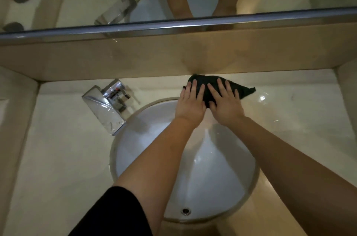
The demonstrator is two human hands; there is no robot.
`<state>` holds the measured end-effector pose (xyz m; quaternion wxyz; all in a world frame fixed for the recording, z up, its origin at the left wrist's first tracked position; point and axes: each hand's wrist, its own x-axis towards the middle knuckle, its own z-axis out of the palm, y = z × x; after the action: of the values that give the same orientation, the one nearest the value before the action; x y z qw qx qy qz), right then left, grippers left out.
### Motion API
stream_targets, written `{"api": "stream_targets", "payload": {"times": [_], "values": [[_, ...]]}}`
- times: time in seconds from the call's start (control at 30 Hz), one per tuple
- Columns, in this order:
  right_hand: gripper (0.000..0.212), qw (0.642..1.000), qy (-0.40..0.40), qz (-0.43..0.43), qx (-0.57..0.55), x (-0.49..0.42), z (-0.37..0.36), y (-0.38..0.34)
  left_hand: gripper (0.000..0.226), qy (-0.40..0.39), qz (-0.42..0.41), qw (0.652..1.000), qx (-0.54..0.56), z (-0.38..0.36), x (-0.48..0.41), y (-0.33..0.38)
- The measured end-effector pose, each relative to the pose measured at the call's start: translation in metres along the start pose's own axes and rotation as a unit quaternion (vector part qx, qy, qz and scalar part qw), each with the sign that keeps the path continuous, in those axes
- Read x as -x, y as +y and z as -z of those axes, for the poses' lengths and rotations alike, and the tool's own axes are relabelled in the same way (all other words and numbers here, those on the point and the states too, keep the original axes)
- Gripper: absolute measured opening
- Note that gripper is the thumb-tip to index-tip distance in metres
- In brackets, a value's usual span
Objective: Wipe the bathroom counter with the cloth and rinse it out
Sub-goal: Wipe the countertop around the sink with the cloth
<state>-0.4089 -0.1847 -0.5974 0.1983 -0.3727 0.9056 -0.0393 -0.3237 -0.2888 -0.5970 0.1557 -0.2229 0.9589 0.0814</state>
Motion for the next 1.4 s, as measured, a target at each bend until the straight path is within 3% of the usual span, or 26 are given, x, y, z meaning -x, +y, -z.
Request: {"api": "stream_targets", "payload": {"times": [0.13,0.3,0.37,0.43,0.53,0.73,0.8,0.83,0.9,0.97,1.03,1.17,1.3,1.4], "values": [[0.062,0.997,-0.023,0.070,0.007,-0.022,-0.009,-0.063,0.065,0.015,0.070,0.997,-0.020,-0.006,0.015,-0.063],[0.062,0.983,-0.049,0.176,0.023,-0.047,-0.016,-0.135,0.065,0.013,0.223,0.974,-0.024,-0.019,0.034,-0.113],[0.065,0.977,-0.063,0.201,0.029,-0.052,-0.016,-0.156,0.060,0.003,0.246,0.969,-0.029,-0.023,0.039,-0.120],[0.066,0.973,-0.075,0.219,0.027,-0.056,-0.014,-0.169,0.057,0.056,0.253,0.963,-0.073,-0.024,0.040,-0.123],[0.066,0.967,-0.079,0.238,0.037,-0.058,-0.010,-0.176,0.063,0.007,0.291,0.957,-0.005,-0.024,0.038,-0.131],[0.067,0.952,-0.077,0.286,0.078,-0.051,-0.012,-0.178,0.052,-0.064,0.304,0.950,0.033,-0.009,0.056,-0.124],[0.069,0.947,-0.069,0.302,0.085,-0.043,-0.014,-0.173,0.056,-0.055,0.301,0.951,0.054,-0.025,0.063,-0.126],[0.068,0.947,-0.064,0.305,0.081,-0.038,-0.015,-0.171,0.057,-0.040,0.304,0.952,0.005,-0.030,0.064,-0.126],[0.063,0.950,-0.053,0.298,0.070,-0.027,-0.017,-0.165,0.058,-0.081,0.257,0.961,-0.061,-0.038,0.076,-0.127],[0.060,0.956,-0.042,0.283,0.065,-0.012,-0.020,-0.160,0.056,-0.005,0.237,0.970,-0.052,-0.038,0.088,-0.132],[0.059,0.961,-0.038,0.268,0.052,0.005,-0.023,-0.160,0.055,-0.029,0.234,0.972,0.003,-0.036,0.102,-0.133],[0.058,0.958,-0.059,0.281,0.024,0.033,-0.033,-0.180,0.058,-0.025,0.140,0.981,-0.131,-0.033,0.141,-0.151],[0.065,0.954,-0.065,0.292,0.000,0.052,-0.035,-0.210,0.063,-0.052,0.199,0.974,-0.098,-0.039,0.177,-0.186],[0.067,0.942,-0.073,0.327,0.003,0.068,-0.045,-0.238,0.069,0.009,0.223,0.974,-0.027,-0.045,0.204,-0.214]]}}
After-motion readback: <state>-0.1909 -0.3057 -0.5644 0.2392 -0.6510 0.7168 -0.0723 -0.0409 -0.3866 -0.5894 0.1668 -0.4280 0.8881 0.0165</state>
